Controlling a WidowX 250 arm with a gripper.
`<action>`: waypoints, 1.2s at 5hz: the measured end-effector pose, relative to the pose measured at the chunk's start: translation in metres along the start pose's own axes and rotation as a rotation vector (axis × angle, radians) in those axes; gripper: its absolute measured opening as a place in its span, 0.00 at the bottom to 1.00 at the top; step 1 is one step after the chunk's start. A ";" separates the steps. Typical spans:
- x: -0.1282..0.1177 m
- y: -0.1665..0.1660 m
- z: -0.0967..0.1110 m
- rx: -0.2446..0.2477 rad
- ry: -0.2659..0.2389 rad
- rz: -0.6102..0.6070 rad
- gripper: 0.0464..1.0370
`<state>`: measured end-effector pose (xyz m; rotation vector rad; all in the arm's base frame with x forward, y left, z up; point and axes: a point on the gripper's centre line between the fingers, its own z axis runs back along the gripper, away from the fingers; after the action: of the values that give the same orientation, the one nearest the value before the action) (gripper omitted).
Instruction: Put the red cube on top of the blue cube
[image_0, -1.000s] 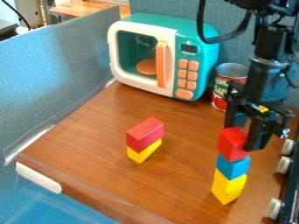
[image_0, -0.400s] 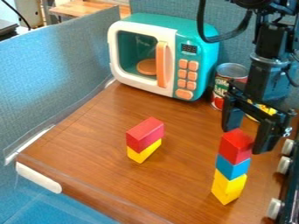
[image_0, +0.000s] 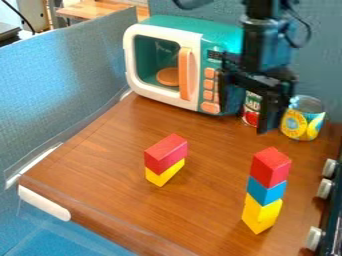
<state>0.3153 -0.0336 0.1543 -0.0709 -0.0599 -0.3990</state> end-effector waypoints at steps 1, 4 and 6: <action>-0.002 0.005 0.000 -0.001 0.001 0.019 0.96; -0.015 0.042 -0.022 0.047 0.022 0.119 0.96; -0.019 0.051 -0.050 0.060 0.054 0.133 0.96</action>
<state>0.3200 0.0166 0.1003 -0.0047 -0.0134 -0.2656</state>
